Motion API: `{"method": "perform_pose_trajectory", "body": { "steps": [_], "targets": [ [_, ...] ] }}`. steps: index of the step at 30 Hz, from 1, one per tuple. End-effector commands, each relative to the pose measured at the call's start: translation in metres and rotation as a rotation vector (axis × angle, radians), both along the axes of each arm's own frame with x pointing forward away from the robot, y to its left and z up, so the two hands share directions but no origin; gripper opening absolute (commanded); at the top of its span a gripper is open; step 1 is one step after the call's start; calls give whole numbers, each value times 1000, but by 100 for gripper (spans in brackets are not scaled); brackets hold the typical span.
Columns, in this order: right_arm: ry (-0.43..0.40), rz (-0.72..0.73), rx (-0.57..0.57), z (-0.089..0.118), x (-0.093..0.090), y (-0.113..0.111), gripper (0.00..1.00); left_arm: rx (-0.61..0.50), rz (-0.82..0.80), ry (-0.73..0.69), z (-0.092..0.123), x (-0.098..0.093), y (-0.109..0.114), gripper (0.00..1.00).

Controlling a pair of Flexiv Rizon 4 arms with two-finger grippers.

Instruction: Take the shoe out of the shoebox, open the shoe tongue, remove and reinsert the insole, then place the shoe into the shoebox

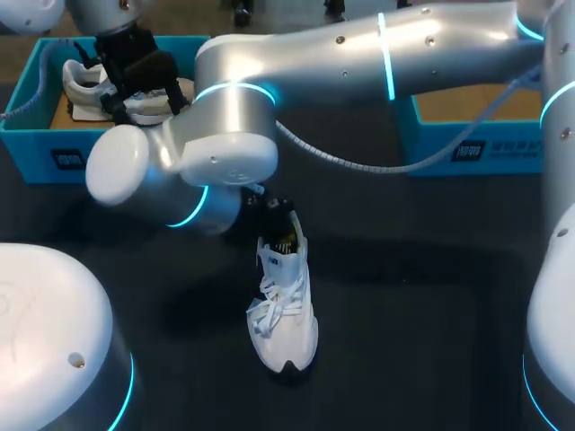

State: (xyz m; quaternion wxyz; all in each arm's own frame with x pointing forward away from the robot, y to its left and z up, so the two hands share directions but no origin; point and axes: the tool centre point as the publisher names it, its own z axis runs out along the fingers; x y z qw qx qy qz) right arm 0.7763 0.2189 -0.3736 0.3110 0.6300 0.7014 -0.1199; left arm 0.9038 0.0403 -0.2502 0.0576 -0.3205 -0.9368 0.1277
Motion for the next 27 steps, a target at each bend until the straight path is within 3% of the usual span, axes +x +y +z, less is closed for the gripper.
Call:
{"method": "perform_pose_trajectory", "body": {
  "steps": [1, 16, 27],
  "targets": [
    [-56, -56, -5, -4, -7, 2, 0, 3, -1, -1, 0, 0, 0, 100],
    [-14, -32, 48, -38, 5, -25, 0, 3, -1, -1, 0, 0, 0, 100],
    [68, -20, 210, -43, -16, -18, 0, 3, -1, -1, 0, 0, 0, 100]
  ]
}}
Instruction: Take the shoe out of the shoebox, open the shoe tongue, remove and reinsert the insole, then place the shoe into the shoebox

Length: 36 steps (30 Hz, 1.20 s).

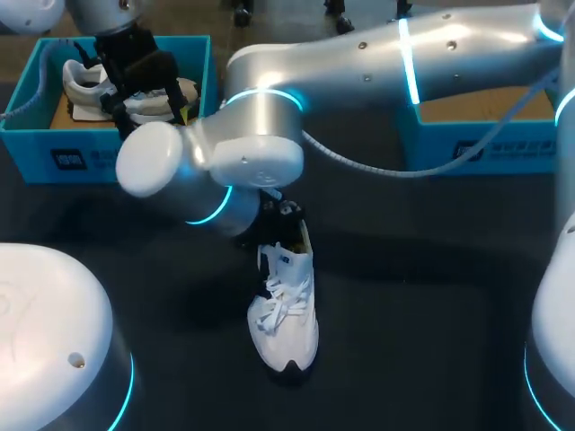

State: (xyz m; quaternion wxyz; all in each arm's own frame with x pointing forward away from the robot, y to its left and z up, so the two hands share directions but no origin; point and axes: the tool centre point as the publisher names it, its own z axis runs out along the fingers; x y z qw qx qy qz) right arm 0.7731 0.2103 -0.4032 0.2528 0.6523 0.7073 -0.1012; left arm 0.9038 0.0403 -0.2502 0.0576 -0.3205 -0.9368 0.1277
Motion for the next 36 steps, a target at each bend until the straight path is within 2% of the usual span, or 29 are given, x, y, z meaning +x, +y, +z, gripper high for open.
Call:
{"method": "perform_pose_trajectory", "body": {
  "steps": [1, 8, 22, 27, 36],
  "targets": [
    [13, 8, 113, -14, -16, -7, 0, 3, -1, -1, 0, 0, 0, 100],
    [36, 9, 198, -14, -28, 5, 0, 3, -1, -1, 0, 0, 0, 100],
    [77, 24, 268, -16, -48, 15, 0, 3, -1, -1, 0, 0, 0, 100],
    [34, 23, 227, 9, -49, 12, 0, 3, -1, -1, 0, 0, 0, 100],
    [-96, 68, 196, 55, -29, 14, 0, 3, -1, -1, 0, 0, 0, 100]
  ]
}}
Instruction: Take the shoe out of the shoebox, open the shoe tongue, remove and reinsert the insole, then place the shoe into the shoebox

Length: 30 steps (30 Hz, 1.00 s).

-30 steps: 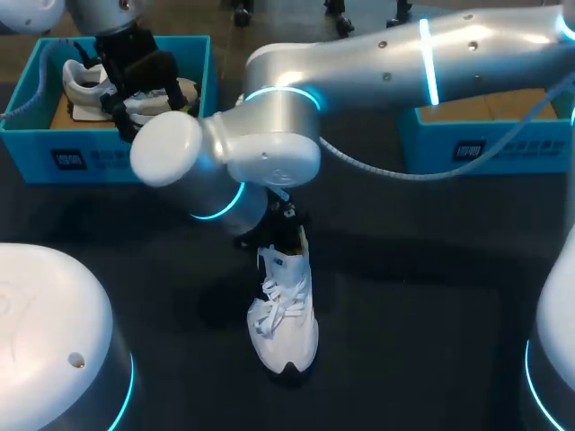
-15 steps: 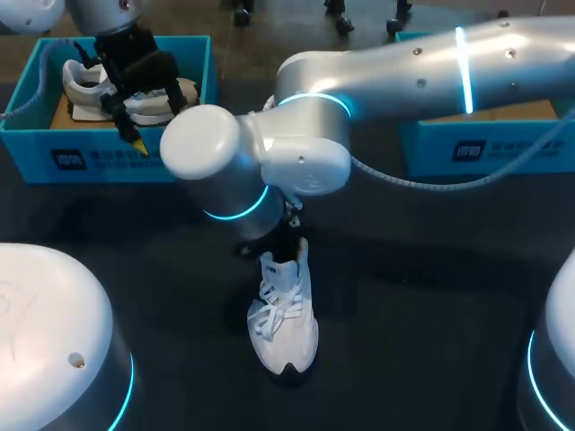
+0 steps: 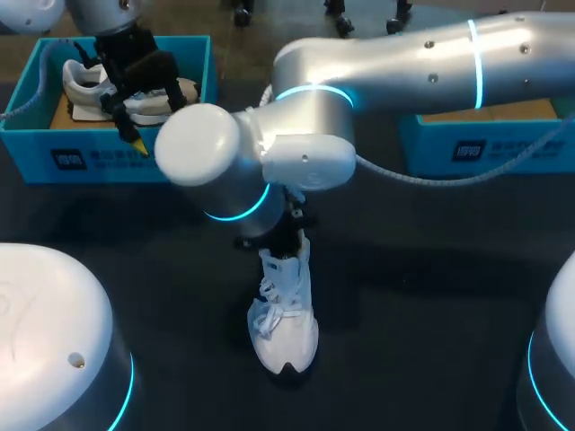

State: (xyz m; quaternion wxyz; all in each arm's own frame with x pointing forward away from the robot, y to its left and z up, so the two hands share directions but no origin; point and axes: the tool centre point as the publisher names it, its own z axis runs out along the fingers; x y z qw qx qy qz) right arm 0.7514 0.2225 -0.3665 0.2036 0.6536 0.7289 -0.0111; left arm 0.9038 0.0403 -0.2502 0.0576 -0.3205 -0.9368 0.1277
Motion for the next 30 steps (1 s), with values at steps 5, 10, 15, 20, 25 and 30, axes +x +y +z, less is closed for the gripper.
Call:
{"method": "perform_pose_trajectory", "body": {
  "steps": [5, 10, 15, 20, 25, 30],
  "targets": [
    [-78, 0, -18, 18, 0, -1, 0, 3, -1, -1, 0, 0, 0, 100],
    [-64, 3, -1, 7, 6, -5, 0, 3, -1, -1, 0, 0, 0, 100],
    [-29, 16, 44, -14, 11, 0, 0, 3, -1, -1, 0, 0, 0, 100],
    [-19, 3, 57, -30, 15, 1, 0, 3, -1, -1, 0, 0, 0, 100],
    [-6, -19, 45, -38, 16, 1, 0, 3, -1, -1, 0, 0, 0, 100],
    [18, 7, 114, -43, 17, 6, 0, 3, -1, -1, 0, 0, 0, 100]
  ]
}}
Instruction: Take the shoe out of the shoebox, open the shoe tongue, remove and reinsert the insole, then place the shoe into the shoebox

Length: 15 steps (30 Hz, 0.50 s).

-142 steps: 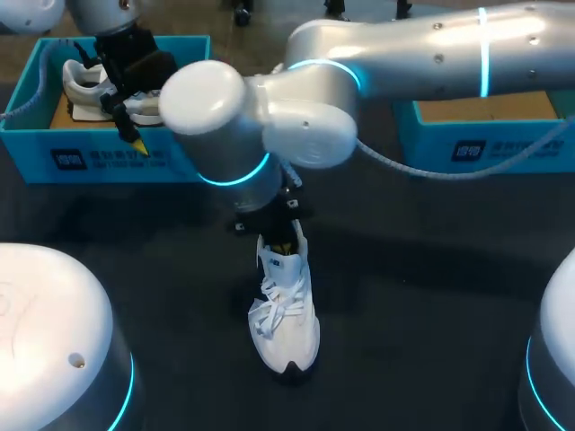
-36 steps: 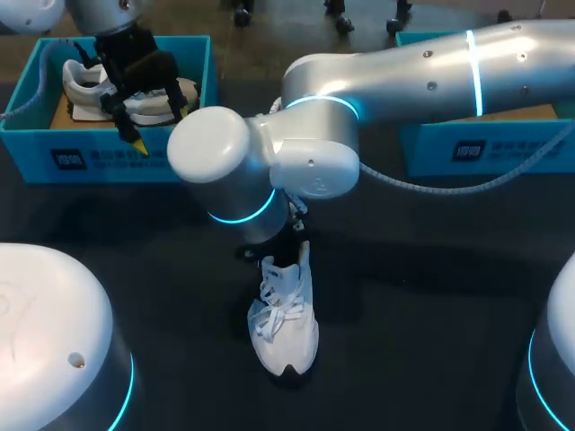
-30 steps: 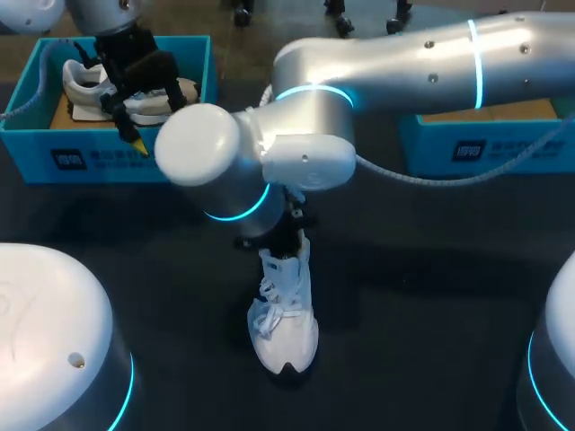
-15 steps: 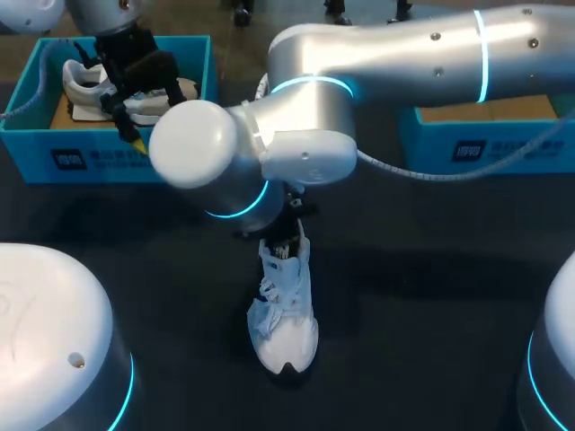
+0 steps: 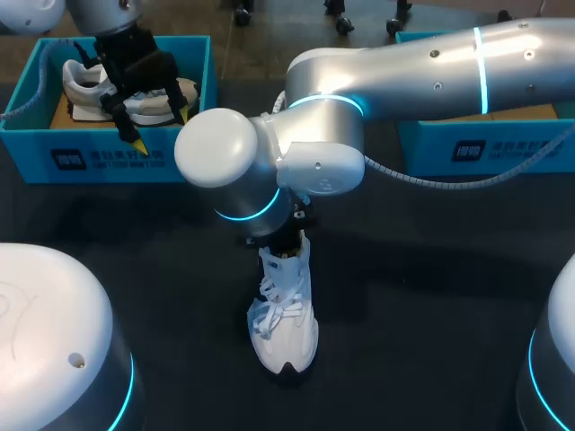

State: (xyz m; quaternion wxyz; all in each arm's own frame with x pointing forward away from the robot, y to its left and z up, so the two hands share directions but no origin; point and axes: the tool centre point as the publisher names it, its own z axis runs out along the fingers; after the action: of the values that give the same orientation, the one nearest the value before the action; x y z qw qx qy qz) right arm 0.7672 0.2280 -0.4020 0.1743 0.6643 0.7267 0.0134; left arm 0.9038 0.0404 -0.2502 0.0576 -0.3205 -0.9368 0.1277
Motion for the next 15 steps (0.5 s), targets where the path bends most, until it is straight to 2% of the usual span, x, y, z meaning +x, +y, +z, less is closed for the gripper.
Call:
{"method": "perform_pose_trajectory", "body": {
  "steps": [1, 5, 10, 15],
  "targets": [
    [7, 28, 53, -7, 1, 3, 0, 3, -1, -1, 0, 0, 0, 100],
    [-1, 56, 96, -5, 0, 11, 0, 3, -1, -1, 0, 0, 0, 100],
    [-8, 38, 76, 4, -1, 9, 0, 3, -1, -1, 0, 0, 0, 100],
    [-25, -12, 3, 36, -2, -7, 0, 3, -1, -1, 0, 0, 0, 100]
  ]
}}
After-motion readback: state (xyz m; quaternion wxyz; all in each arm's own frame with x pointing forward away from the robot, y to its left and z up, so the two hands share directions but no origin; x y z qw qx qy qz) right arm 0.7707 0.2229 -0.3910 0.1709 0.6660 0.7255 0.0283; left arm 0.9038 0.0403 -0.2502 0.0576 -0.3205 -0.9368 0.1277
